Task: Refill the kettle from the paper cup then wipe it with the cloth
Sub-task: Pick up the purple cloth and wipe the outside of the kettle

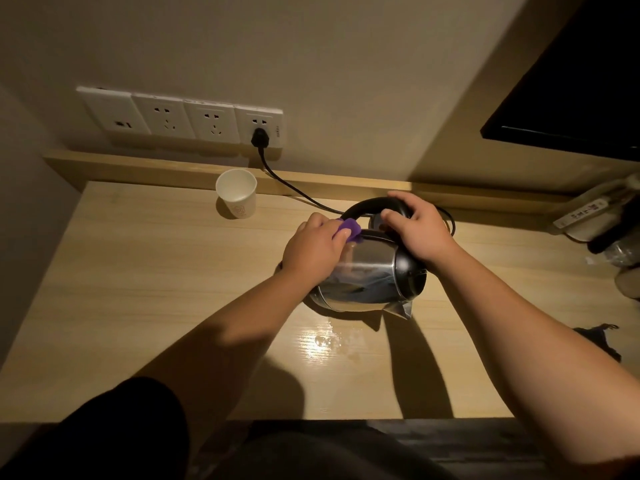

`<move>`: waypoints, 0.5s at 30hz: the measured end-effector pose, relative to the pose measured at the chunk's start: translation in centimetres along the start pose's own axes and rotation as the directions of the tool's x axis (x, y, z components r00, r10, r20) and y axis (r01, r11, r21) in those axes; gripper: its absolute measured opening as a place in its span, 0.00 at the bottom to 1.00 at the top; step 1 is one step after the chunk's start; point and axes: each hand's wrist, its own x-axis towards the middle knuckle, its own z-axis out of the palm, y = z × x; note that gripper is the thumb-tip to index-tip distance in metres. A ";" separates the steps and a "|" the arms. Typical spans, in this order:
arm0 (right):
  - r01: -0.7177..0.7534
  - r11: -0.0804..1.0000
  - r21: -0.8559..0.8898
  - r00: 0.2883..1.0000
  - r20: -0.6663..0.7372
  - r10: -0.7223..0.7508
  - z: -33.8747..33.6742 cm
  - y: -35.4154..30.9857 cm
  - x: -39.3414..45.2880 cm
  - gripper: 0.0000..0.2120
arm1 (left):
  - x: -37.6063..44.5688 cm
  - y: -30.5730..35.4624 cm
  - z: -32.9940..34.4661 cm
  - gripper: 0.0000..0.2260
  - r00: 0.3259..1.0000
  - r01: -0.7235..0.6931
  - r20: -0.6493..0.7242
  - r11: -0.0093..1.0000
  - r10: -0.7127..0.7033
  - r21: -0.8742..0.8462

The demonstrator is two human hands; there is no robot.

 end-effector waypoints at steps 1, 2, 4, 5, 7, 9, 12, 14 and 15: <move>-0.004 1.000 -0.004 1.000 -0.005 0.004 0.1 -0.1 -0.1 0.21 | 0.1 0.0 0.0 0.17 1.000 0.006 -0.003 1.000 -0.005 0.001; -0.008 1.000 -0.016 1.000 -0.010 0.008 0.1 -0.3 -0.2 0.21 | 0.1 0.0 0.0 0.17 1.000 0.010 -0.003 1.000 -0.010 0.001; -0.010 0.999 -0.053 0.999 -0.031 0.008 0.3 -0.3 -0.2 0.21 | -0.2 -0.7 0.1 0.17 1.000 0.020 -0.006 1.000 -0.020 0.001; -0.009 0.998 -0.065 0.999 -0.041 0.007 0.4 -0.3 -0.3 0.21 | -0.4 -1.2 0.2 0.17 0.999 0.036 -0.005 0.999 -0.036 0.004; -0.013 0.998 -0.068 0.999 -0.053 0.009 0.6 -0.4 -0.3 0.22 | -0.5 -2.4 0.1 0.16 0.995 0.102 0.015 0.995 -0.103 0.019; -0.014 0.998 -0.063 0.999 -0.041 0.011 0.8 -0.6 -0.4 0.22 | -0.3 -3.2 -0.3 0.17 0.984 0.166 0.053 0.986 -0.168 0.032; -0.015 0.998 -0.066 0.999 -0.029 0.013 1.1 -0.9 -0.3 0.22 | -0.9 -2.9 -1.0 0.16 0.989 0.146 0.021 0.989 -0.147 0.008; -0.023 0.997 -0.073 0.999 -0.047 0.020 1.1 -0.9 -0.1 0.21 | -2.4 -0.7 -1.1 0.15 0.997 0.061 -0.050 0.995 -0.065 -0.081; -0.025 0.997 -0.079 0.998 -0.052 0.021 1.1 -1.0 0.0 0.21 | -3.4 0.8 -0.9 0.15 0.996 -0.004 -0.094 0.994 -0.006 -0.113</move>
